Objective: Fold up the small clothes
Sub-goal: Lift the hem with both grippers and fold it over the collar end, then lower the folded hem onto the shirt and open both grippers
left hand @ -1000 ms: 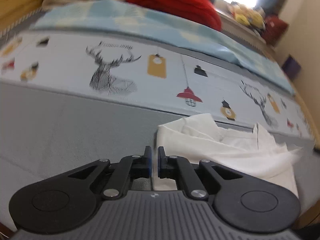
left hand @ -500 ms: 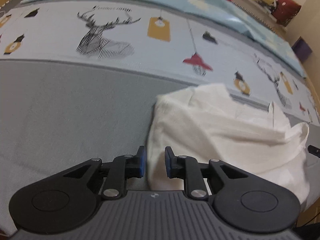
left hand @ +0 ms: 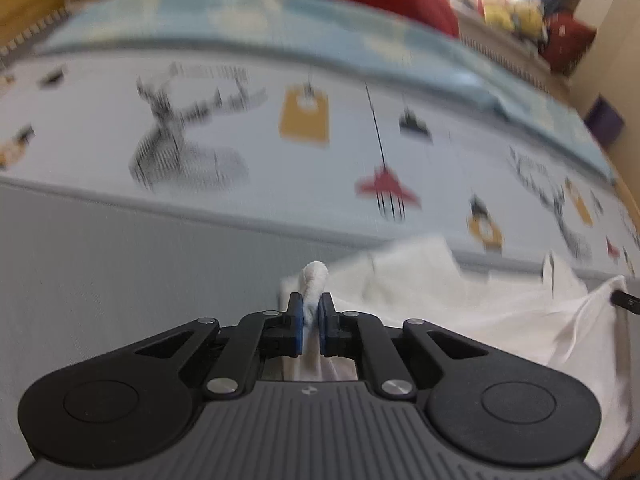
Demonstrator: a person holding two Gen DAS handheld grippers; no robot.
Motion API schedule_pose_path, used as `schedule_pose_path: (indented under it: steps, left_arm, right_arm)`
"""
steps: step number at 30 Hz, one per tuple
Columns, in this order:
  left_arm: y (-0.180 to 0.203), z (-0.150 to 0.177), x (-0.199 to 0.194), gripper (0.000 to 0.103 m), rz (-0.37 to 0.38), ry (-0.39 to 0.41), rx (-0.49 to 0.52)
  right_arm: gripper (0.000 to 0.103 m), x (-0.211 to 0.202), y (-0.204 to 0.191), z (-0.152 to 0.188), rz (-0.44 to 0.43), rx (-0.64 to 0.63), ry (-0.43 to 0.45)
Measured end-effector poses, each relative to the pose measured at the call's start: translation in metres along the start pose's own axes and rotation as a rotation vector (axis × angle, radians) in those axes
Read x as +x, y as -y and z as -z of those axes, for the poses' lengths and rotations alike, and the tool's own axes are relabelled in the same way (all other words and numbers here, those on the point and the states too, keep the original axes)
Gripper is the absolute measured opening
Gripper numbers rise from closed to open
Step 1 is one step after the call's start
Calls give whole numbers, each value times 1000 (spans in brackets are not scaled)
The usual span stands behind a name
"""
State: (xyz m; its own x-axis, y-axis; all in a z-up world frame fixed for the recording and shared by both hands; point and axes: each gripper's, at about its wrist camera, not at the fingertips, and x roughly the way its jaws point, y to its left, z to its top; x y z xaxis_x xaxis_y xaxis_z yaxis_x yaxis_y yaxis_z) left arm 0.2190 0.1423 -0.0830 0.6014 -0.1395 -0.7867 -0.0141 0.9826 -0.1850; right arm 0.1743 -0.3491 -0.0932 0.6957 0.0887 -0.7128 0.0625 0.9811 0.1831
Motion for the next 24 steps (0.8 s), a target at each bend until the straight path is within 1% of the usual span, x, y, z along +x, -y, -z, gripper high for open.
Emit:
schedule_pose_path:
  steps: [2,3,5,6,7,8,9,10,12,14,15,16,17,18,19,22,24]
  left_arm:
    - [-2,-7,-6,7,10,73,-21]
    - [-1,-9,-8,7,9,100,-22]
    - [2,-14,-9,7,5,156,-17]
    - [3,-17,-8,11,-2,163,-20]
    - [3,-19,-3,14,-27,148,-32]
    - [3,-22,3,17,-49,109,-45]
    - [1,-22,9,22,-51,56,-59]
    - [-2,-21,14,24,-39,6,-75]
    - [-9,-17,16,25,-21,-70,-95]
    - [-13,-11,14,32,14,-129,-90]
    - [-15,-7,13,39,38,-164,-83]
    - [-17,-2,13,41,62,-202,-75]
    - [-19,5,13,41,91,-257,-59]
    - [-20,11,13,41,106,-296,-43]
    - [-19,20,11,41,115,-342,-11]
    - [-15,43,4,41,128,-403,86]
    - [-12,60,-1,41,122,-441,157]
  right_arm:
    - [4,-7,8,-8,-1,80,74]
    - [3,-9,11,-11,13,113,102]
    - [3,-11,13,-15,60,140,143]
    - [4,-10,15,-17,83,158,157]
    - [5,-9,17,-18,94,176,160]
    - [7,-6,17,-19,102,186,145]
    - [14,-2,17,-20,109,190,119]
    - [22,3,16,-18,104,191,74]
    - [29,5,13,-14,101,172,19]
    - [32,5,11,-8,103,133,-51]
    - [32,5,12,-3,89,123,-100]
    - [33,6,12,1,81,117,-139]
    - [33,4,12,7,82,108,-181]
    - [34,-1,12,14,85,92,-214]
    - [38,-5,11,20,81,73,-241]
    - [46,-21,13,42,46,29,-329]
    - [50,-30,16,55,16,17,-380]
